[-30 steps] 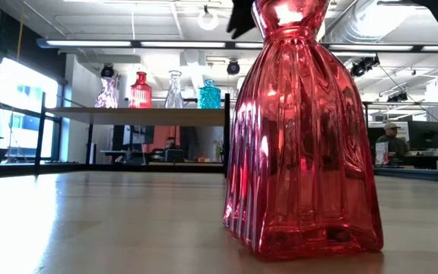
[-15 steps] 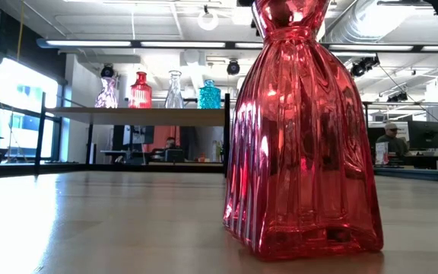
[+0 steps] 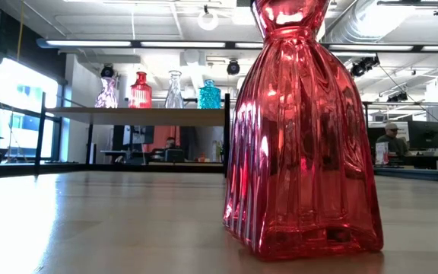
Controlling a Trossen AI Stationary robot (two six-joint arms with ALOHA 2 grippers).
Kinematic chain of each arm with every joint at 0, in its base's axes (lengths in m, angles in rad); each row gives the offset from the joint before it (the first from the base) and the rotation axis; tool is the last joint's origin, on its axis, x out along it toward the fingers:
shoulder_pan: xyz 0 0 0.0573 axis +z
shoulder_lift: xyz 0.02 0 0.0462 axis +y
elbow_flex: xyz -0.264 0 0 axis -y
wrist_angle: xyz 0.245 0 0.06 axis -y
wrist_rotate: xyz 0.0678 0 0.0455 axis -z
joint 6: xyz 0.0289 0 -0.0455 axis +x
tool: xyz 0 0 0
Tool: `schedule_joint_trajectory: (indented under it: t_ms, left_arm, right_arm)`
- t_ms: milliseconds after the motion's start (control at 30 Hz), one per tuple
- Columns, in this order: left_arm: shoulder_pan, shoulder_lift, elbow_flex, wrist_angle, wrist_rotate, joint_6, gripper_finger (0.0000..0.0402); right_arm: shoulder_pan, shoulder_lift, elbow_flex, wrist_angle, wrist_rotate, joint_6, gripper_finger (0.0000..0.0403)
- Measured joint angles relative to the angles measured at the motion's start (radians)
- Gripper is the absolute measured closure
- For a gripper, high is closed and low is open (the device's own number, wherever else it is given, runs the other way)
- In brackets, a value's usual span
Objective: Sort vases onto shelf
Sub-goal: Put the bottom transparent vase on the shelf aligned with the other transparent vase
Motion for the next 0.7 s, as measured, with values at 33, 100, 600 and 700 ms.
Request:
schedule_joint_trajectory:
  t_ms: [33,100,600,700]
  left_arm:
    - [0.0,-0.006,0.0,0.0,0.0,0.005,0.0298]
    - [0.0,-0.016,0.0,0.0,0.0,0.015,0.0298]
    - [0.0,-0.052,0.0,0.0,0.0,0.06,0.0298]
    - [0.001,-0.052,0.0,0.0,0.0,0.06,0.0298]
  right_arm:
    - [0.007,0.002,0.0,0.0,0.001,0.01,0.0327]
    - [0.024,0.004,-0.008,0.003,0.015,0.021,0.0327]
    - [0.068,0.005,-0.388,0.041,0.022,0.104,0.0327]
    - [0.068,0.005,-0.455,0.096,-0.012,0.092,0.0327]
